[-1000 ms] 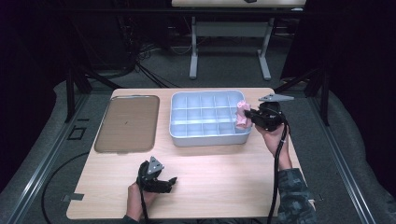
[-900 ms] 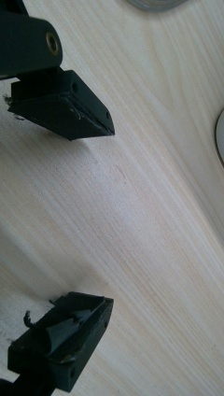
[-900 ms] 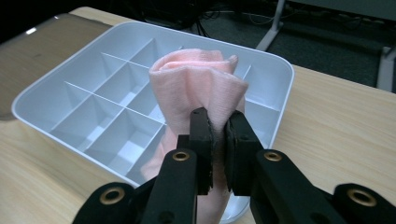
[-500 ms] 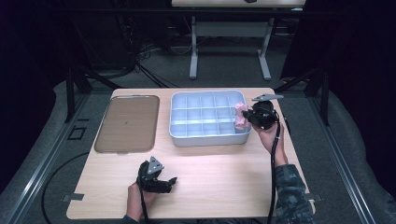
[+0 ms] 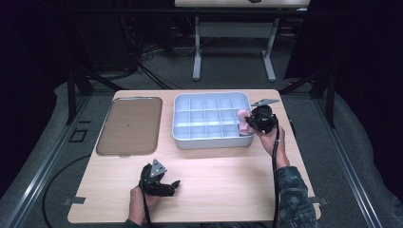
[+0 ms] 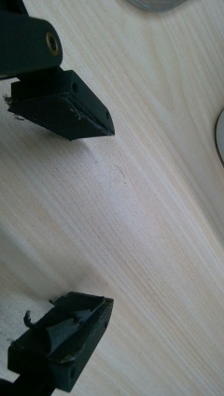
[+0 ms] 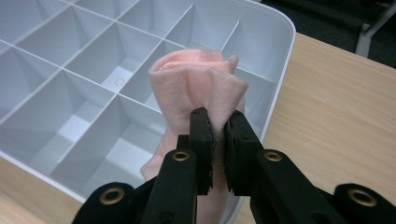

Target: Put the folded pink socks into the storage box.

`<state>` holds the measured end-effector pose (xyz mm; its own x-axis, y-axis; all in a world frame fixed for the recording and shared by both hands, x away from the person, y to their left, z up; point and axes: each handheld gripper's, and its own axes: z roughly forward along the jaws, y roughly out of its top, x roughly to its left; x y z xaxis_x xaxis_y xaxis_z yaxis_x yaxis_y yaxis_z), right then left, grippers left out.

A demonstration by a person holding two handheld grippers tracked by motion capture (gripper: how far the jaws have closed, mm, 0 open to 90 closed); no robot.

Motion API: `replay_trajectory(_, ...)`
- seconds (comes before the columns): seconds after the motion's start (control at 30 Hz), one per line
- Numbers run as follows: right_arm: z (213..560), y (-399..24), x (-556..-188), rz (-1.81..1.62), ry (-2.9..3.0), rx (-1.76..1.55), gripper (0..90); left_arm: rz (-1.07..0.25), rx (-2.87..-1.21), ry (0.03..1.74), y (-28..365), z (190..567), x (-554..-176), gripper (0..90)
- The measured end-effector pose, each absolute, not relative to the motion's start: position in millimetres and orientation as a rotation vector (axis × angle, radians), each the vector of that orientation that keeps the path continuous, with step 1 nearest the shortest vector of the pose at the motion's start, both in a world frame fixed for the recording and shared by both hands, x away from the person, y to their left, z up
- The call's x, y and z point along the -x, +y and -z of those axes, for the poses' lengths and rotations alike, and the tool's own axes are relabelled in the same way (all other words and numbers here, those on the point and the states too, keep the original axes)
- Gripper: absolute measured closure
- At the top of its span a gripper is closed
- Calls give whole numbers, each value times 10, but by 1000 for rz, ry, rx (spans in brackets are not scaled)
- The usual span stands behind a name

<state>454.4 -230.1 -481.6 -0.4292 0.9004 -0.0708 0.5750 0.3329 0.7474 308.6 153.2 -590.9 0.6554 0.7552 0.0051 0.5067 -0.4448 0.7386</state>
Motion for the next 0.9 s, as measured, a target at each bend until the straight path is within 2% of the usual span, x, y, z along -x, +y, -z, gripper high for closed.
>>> replay_trajectory(0.9, 5058, -2257, -4606, -742, 2301, -1322, 819, -436, -2138, 975, 1530, 5910, -3086, 148)
